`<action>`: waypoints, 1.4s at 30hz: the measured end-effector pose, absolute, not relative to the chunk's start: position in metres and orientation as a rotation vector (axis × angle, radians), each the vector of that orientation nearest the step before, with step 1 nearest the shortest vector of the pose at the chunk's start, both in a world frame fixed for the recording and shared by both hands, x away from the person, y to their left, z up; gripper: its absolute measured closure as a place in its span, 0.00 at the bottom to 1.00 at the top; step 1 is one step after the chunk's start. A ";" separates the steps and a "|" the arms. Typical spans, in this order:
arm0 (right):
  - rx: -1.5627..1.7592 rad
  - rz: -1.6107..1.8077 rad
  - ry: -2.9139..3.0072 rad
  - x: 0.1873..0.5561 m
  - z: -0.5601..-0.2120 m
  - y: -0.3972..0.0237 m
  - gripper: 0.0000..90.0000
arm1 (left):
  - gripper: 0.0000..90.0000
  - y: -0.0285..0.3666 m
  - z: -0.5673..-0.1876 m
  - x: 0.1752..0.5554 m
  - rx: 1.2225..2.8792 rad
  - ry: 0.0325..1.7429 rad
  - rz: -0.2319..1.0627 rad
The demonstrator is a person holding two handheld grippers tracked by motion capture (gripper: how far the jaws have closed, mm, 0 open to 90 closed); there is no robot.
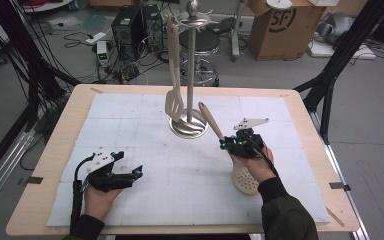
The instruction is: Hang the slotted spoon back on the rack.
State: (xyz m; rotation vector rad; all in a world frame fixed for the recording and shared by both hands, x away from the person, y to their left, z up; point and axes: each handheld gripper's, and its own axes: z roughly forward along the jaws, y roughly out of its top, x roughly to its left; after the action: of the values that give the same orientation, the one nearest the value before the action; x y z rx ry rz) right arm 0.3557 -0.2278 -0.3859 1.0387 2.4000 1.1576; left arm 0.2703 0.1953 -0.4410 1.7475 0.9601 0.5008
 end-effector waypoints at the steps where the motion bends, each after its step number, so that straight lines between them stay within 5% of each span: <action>1: 1.039 1.174 2.385 0.355 -0.385 -0.228 0.87 | 0.15 0.195 -0.441 0.270 1.747 0.961 0.502; 42: 0.879 1.839 1.817 0.336 -0.350 -0.241 0.86 | 0.15 0.195 -0.441 0.271 1.749 0.964 0.497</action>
State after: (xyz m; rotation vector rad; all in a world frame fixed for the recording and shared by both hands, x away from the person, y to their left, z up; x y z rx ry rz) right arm 0.3356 -0.2405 -0.3504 0.8790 1.8174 1.8395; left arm 0.2705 0.1954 -0.4414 1.7485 0.9642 0.4974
